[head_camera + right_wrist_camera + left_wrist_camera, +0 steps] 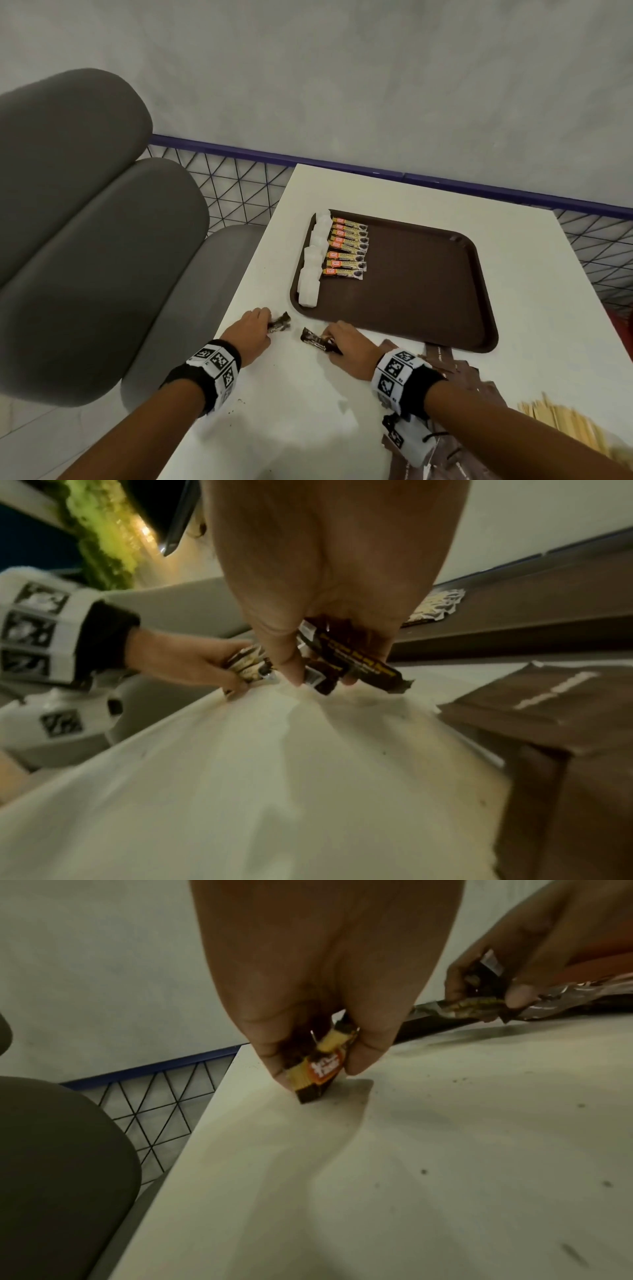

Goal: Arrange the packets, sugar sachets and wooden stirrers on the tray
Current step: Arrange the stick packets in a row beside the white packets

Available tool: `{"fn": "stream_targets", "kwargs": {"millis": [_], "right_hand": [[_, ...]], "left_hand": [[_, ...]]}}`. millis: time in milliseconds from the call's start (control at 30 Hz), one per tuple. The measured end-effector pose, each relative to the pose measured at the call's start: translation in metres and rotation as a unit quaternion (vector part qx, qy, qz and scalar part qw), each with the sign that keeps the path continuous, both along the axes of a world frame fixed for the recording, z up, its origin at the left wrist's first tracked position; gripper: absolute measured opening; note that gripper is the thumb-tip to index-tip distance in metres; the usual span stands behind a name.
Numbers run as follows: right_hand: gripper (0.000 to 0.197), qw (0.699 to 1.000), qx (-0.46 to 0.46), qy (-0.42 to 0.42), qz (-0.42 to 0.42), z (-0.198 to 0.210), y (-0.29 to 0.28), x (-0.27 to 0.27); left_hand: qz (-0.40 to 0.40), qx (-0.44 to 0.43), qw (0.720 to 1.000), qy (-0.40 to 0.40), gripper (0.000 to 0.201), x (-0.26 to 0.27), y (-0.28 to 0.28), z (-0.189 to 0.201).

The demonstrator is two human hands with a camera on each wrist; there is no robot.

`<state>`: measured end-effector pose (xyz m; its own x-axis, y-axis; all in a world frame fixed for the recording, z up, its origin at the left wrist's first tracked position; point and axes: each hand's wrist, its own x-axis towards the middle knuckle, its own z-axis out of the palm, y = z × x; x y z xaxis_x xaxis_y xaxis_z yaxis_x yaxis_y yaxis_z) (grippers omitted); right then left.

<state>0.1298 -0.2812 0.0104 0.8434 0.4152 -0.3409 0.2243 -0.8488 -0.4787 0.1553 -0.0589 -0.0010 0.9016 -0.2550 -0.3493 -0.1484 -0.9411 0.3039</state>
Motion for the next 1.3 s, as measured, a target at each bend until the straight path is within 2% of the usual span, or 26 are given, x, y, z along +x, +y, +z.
{"fn": "stream_targets", "kwargs": {"millis": [133,233,300,400,500,667,800,933,1033,1167,1300], "right_hand": [[0.026,0.996,0.08,0.026,-0.043,0.011,0.003,0.011],[0.023,0.994,0.086,0.022,-0.057,0.017,0.007,0.017],[0.022,0.995,0.087,0.004,-0.045,0.021,0.012,0.019],[0.024,0.997,0.059,-0.054,-0.023,0.025,0.019,0.021],[0.025,0.993,0.053,-0.1,-0.021,0.027,0.026,0.018],[0.028,0.992,0.023,-0.123,-0.025,0.028,0.031,0.015],[0.033,0.994,0.027,-0.095,-0.043,0.028,0.031,0.016],[0.039,0.994,0.004,-0.091,-0.053,0.027,0.03,0.019],[0.041,0.994,-0.005,-0.099,-0.049,0.025,0.03,0.02],[0.029,0.994,0.025,-0.084,-0.072,0.029,0.028,0.023],[0.025,0.996,-0.002,-0.084,-0.038,0.035,0.025,0.026]], "left_hand": [[0.02,-0.083,0.996,-0.012,0.014,-0.006,0.004,0.004],[0.065,-0.162,0.984,-0.022,0.022,-0.006,0.003,0.008],[0.127,-0.23,0.965,-0.016,0.028,-0.004,-0.001,0.011],[0.202,-0.291,0.935,0.008,0.014,0.001,-0.008,0.018],[0.218,-0.345,0.912,0.048,0.04,0.0,-0.017,0.025],[0.213,-0.438,0.868,0.097,0.038,0.0,-0.029,0.032],[0.205,-0.479,0.843,0.136,0.032,0.002,-0.037,0.035],[0.22,-0.502,0.823,0.149,0.038,0.002,-0.046,0.04],[0.219,-0.505,0.818,0.165,0.038,0.003,-0.052,0.042],[0.196,-0.522,0.811,0.181,0.028,0.005,-0.053,0.045],[0.221,-0.518,0.808,0.172,0.027,0.007,-0.056,0.049]]}}
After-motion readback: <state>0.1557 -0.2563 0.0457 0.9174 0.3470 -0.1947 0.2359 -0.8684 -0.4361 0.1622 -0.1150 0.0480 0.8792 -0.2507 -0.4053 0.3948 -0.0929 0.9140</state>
